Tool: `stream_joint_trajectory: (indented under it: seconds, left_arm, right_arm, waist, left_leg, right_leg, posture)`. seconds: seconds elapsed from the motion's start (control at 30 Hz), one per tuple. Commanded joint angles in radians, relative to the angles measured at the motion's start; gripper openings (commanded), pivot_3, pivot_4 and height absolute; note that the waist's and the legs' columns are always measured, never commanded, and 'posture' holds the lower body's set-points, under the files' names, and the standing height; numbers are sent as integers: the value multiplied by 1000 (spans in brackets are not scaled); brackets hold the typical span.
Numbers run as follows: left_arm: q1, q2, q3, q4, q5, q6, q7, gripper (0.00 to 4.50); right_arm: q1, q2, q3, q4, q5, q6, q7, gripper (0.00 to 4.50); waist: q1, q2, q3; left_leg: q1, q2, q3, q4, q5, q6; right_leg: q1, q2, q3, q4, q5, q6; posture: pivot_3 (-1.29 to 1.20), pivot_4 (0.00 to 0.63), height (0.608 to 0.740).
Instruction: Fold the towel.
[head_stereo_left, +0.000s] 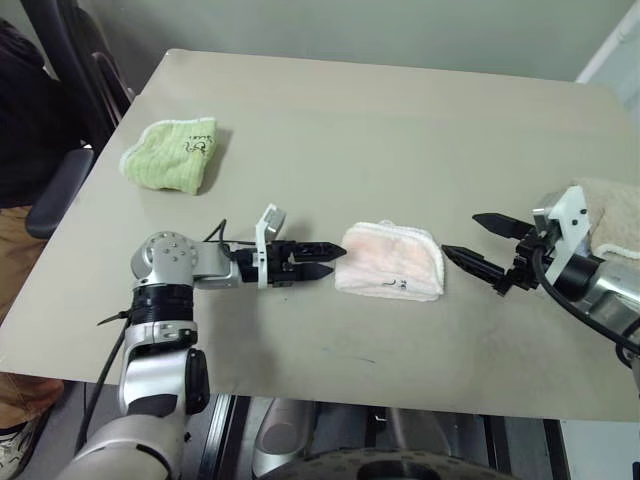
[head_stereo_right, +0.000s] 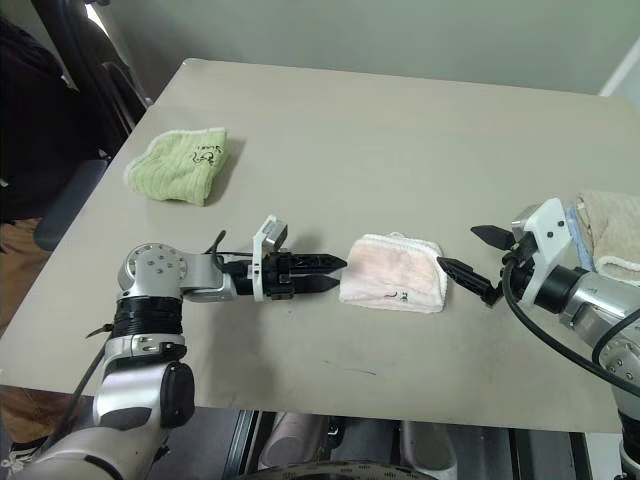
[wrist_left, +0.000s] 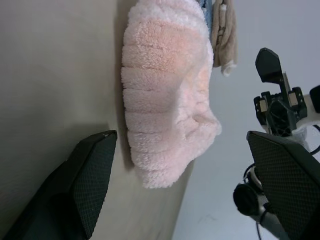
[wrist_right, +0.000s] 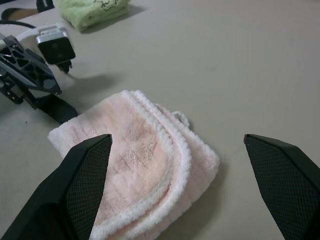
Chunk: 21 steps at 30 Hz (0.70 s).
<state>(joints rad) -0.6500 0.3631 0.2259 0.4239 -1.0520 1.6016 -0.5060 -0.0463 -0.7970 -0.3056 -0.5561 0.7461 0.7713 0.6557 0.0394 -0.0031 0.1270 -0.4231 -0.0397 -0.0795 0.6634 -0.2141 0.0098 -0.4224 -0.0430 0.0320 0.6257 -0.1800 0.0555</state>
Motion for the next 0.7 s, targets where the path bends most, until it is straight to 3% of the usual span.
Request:
stream_joint_trajectory:
  seconds: [0.03, 0.2, 0.47, 0.7]
  left_arm:
    - [-16, -40, -42, 19, -79, 13, 40, 4500]
    - [-98, -139, -25, 91, -48, 13, 142, 4500]
    - [-164, -223, 6, 148, 5, 13, 213, 4500]
    - [-165, -229, 0, 133, 47, 13, 220, 4500]
  right_arm:
    - [10, -10, -32, -41, 15, -13, 11, 4466]
    - [58, -51, 14, -53, -66, -51, 37, 4466]
    - [72, -99, -5, -63, -74, -66, 102, 4466]
    - [79, -107, -10, -65, -83, -69, 113, 4466]
  waist:
    - [4, 0, 0]
    - [17, 0, 0]
    - [14, -1, 1]
    - [15, -1, 1]
  left_leg:
    - [0, 0, 0, 0, 0, 1]
    - [0, -1, 0, 1, 1, 2]
    - [1, -1, 3, 0, 2, 4]
    - [1, -1, 3, 0, 2, 5]
  right_leg:
    - [0, 0, 0, 0, 0, 0]
    - [1, -1, 0, -1, 0, 2]
    - [2, 0, 1, -1, 0, 3]
    - [2, 0, 1, -1, 0, 4]
  posture:
    - [0, 150, 733]
    - [0, 150, 733]
    - [0, 150, 733]
    - [0, 150, 733]
